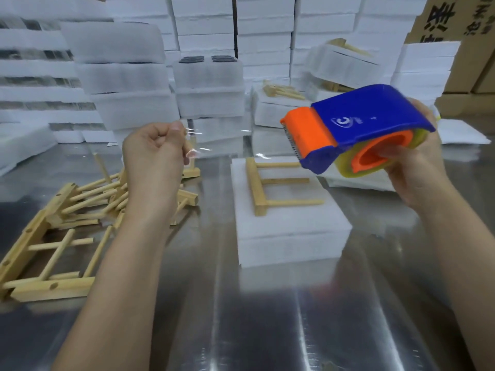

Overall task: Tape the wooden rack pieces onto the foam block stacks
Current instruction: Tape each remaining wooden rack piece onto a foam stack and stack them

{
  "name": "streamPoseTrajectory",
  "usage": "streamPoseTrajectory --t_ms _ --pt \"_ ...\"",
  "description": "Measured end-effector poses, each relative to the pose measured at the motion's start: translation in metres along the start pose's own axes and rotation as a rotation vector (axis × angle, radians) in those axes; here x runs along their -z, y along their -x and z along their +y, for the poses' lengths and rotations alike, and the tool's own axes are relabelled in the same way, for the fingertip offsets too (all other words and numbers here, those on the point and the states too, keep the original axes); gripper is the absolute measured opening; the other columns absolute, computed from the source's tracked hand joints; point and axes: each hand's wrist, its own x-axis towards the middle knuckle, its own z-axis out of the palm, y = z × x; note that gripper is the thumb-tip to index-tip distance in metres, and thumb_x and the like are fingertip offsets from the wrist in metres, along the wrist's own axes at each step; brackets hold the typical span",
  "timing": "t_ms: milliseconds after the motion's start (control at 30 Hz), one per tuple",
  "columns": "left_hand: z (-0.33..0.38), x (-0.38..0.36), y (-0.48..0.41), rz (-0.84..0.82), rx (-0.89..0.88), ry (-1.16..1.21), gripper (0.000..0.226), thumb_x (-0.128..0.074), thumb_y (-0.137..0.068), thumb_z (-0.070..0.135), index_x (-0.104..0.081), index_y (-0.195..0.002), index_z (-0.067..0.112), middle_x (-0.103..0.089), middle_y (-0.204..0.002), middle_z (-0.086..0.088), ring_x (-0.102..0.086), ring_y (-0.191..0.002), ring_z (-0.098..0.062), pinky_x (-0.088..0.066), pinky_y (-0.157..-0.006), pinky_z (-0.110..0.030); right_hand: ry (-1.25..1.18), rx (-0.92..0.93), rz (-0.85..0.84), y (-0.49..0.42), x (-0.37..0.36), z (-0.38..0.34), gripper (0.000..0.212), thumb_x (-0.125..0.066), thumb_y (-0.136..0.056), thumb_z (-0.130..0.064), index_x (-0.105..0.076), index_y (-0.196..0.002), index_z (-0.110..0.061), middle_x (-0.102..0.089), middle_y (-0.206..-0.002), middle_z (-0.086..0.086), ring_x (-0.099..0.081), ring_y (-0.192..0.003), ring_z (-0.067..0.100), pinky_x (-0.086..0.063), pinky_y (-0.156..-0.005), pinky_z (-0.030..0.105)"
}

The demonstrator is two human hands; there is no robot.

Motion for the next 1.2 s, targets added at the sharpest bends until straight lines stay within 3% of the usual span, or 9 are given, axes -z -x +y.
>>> streamPoseTrajectory --t_ms 100,200,333,500,633,833,967,1100,1200 --pt "-0.005 -0.004 -0.001 -0.001 -0.033 -0.077 0.025 -0.052 -0.096 0.013 -0.057 -0.072 0.018 -0.057 -0.044 0.014 -0.047 -0.043 0.002 -0.04 -0.051 -0.014 0.09 0.008 0.078 0.002 0.009 0.003 0.071 -0.076 -0.066 -0.013 -0.044 -0.127 -0.028 -0.063 -0.125 0.002 -0.062 -0.114 0.022 -0.056 -0.088 0.044" --pt "-0.016 -0.005 -0.003 -0.004 0.015 -0.154 0.024 -0.051 -0.095 0.015 -0.058 -0.073 0.019 -0.058 -0.046 0.015 -0.048 -0.045 0.002 -0.042 -0.06 -0.021 0.135 0.014 0.079 0.003 0.008 0.009 0.062 -0.069 -0.072 -0.006 -0.047 -0.124 -0.032 -0.061 -0.127 0.003 -0.061 -0.116 0.021 -0.051 -0.095 0.049" --pt "-0.029 -0.001 -0.001 -0.077 0.115 -0.247 0.025 -0.052 -0.095 0.016 -0.059 -0.072 0.022 -0.06 -0.046 0.014 -0.05 -0.046 -0.001 -0.046 -0.067 -0.026 0.124 0.058 0.137 0.007 -0.001 0.008 0.054 -0.07 -0.078 -0.011 -0.049 -0.123 -0.031 -0.062 -0.125 -0.001 -0.062 -0.114 0.018 -0.054 -0.09 0.037" --pt "-0.036 -0.004 0.002 -0.068 0.068 -0.448 0.026 -0.049 -0.095 0.019 -0.056 -0.071 0.024 -0.062 -0.057 0.009 -0.054 -0.051 -0.008 -0.042 -0.052 -0.022 0.133 0.084 0.246 0.007 -0.01 0.01 0.04 -0.062 -0.083 -0.003 -0.056 -0.11 -0.032 -0.068 -0.111 -0.01 -0.064 -0.109 0.015 -0.054 -0.09 0.033" --pt "-0.045 -0.006 0.006 -0.112 0.08 -0.561 0.03 -0.046 -0.097 0.015 -0.055 -0.067 0.016 -0.062 -0.063 0.001 -0.053 -0.052 -0.014 -0.04 -0.038 -0.018 0.168 0.021 0.26 0.005 -0.01 0.013 0.045 -0.06 -0.08 0.004 -0.057 -0.106 -0.032 -0.068 -0.107 -0.007 -0.065 -0.105 0.015 -0.054 -0.087 0.031" --pt "-0.066 -0.016 0.019 -0.303 0.2 -0.775 0.033 -0.042 -0.097 0.012 -0.063 -0.081 -0.008 -0.065 -0.079 -0.019 -0.062 -0.079 -0.035 -0.048 -0.071 -0.036 0.188 -0.082 0.244 0.007 -0.01 0.021 0.051 -0.053 -0.081 0.014 -0.057 -0.102 -0.032 -0.066 -0.108 0.001 -0.064 -0.105 0.022 -0.053 -0.089 0.039" --pt "-0.073 -0.032 0.034 -0.408 0.206 -0.875 0.017 -0.042 -0.096 0.009 -0.053 -0.086 0.002 -0.063 -0.09 -0.018 -0.059 -0.088 -0.036 -0.035 -0.054 -0.031 0.168 -0.119 0.238 0.01 -0.01 0.022 0.048 -0.052 -0.083 0.013 -0.056 -0.1 -0.031 -0.066 -0.107 0.002 -0.063 -0.107 0.025 -0.051 -0.092 0.045" --pt "-0.071 -0.034 0.043 -0.438 0.198 -0.913 0.016 -0.038 -0.094 0.006 -0.049 -0.104 0.003 -0.061 -0.104 -0.021 -0.056 -0.095 -0.04 -0.045 -0.071 -0.044 0.157 -0.135 0.255 0.009 -0.011 0.023 0.048 -0.053 -0.082 0.013 -0.056 -0.102 -0.029 -0.066 -0.11 0.007 -0.064 -0.106 0.025 -0.052 -0.094 0.047" --pt "-0.07 -0.03 0.044 -0.52 0.055 -1.162 0.006 -0.042 -0.094 0.012 -0.039 -0.099 0.011 -0.061 -0.098 -0.011 -0.052 -0.08 -0.029 -0.037 -0.062 -0.036 0.139 -0.151 0.264 0.008 -0.011 0.024 0.047 -0.054 -0.081 0.013 -0.057 -0.109 -0.024 -0.066 -0.115 0.01 -0.063 -0.108 0.026 -0.053 -0.094 0.047"
